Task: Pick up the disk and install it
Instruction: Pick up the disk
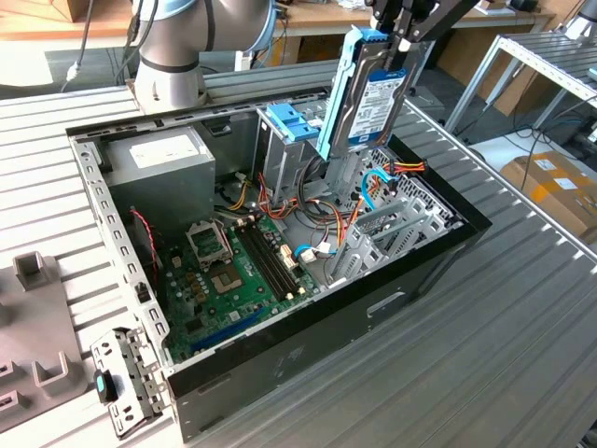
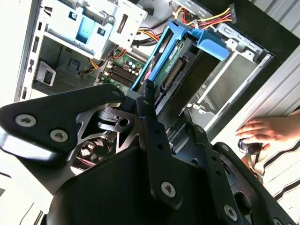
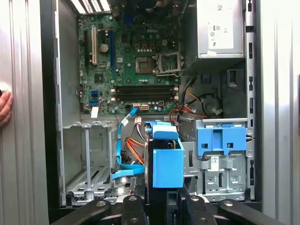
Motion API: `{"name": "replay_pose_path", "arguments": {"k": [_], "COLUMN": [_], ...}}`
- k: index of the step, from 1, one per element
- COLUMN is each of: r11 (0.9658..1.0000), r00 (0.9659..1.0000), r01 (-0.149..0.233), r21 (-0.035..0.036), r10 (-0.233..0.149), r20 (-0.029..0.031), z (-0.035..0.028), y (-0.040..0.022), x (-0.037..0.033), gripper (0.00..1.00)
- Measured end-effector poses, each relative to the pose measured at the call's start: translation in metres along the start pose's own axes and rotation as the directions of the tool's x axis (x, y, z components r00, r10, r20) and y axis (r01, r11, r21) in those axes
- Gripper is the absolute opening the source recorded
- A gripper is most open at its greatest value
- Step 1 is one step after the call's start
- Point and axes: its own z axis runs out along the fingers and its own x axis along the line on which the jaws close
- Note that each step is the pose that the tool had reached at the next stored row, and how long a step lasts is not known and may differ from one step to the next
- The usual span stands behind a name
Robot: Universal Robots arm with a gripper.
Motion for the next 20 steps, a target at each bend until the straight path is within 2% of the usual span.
{"name": "replay_pose_path", "arguments": {"k": [4,6,12,14,20], "r11": [1.0,1.0,1.0,1.0,1.0], "r00": [1.0,1.0,1.0,1.0,1.0], "r01": [0.0,0.0,0.0,0.0,0.0], "r21": [0.0,0.0,0.0,0.0,0.0], "r10": [0.0,0.0,0.0,0.0,0.0], "r20": [0.0001,0.0,0.0,-0.0001,0.0001], "z": [0.0,0.0,0.0002,0.0002,0.0005], "y": [-0.0002,-0.0003,-0.0009,-0.0012,-0.0016], "x": [0.0006,0.0038,0.0229,0.0342,0.0521], "gripper": [0.35,0.35,0.35,0.35,0.35]}}
